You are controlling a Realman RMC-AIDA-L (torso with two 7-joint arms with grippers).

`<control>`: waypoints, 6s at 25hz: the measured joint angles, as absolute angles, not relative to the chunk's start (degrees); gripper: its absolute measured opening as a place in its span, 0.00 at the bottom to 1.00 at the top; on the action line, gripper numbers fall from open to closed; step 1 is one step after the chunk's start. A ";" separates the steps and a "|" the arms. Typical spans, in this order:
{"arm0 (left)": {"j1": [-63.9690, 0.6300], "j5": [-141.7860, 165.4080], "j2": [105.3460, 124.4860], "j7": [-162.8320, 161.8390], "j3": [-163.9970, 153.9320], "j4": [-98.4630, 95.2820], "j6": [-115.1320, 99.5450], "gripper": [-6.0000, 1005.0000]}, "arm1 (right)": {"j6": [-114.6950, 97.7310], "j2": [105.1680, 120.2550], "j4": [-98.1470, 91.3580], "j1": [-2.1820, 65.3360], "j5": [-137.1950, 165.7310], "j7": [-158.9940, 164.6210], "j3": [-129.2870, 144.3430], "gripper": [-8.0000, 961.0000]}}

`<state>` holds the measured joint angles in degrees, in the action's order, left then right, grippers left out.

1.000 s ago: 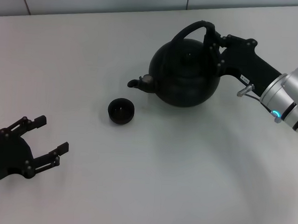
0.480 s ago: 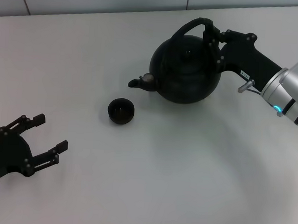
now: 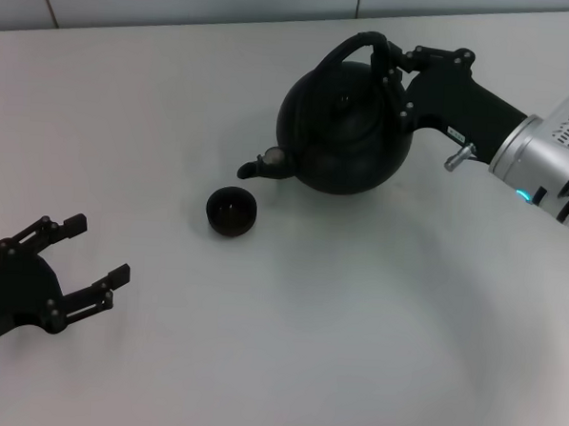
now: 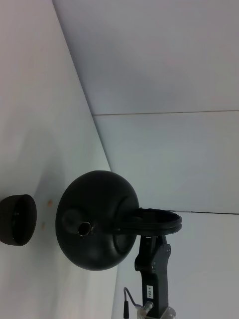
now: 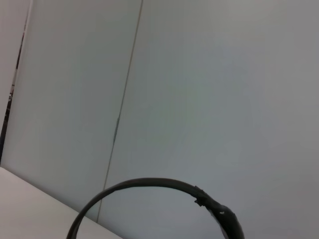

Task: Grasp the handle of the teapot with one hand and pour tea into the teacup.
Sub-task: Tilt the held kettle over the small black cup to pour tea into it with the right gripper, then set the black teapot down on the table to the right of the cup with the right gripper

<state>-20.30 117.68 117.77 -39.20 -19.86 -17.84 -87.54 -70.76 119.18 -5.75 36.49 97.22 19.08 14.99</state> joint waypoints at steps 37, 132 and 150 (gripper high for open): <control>-20.52 117.69 117.83 -39.20 -19.86 -17.84 -87.39 0.85 | -70.01 119.35 -7.99 38.20 97.20 10.06 17.84 0.10; -20.63 117.77 117.95 -39.20 -19.95 -17.75 -87.42 0.85 | -67.85 119.17 -6.52 29.45 87.94 35.69 17.15 0.10; -20.75 117.77 117.95 -39.20 -20.13 -17.75 -87.64 0.85 | -68.19 119.27 -6.51 28.98 87.62 35.40 16.59 0.49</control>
<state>-20.75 117.77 117.95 -39.20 -20.13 -17.75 -87.64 -68.19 119.27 -6.51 28.98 87.62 35.40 16.59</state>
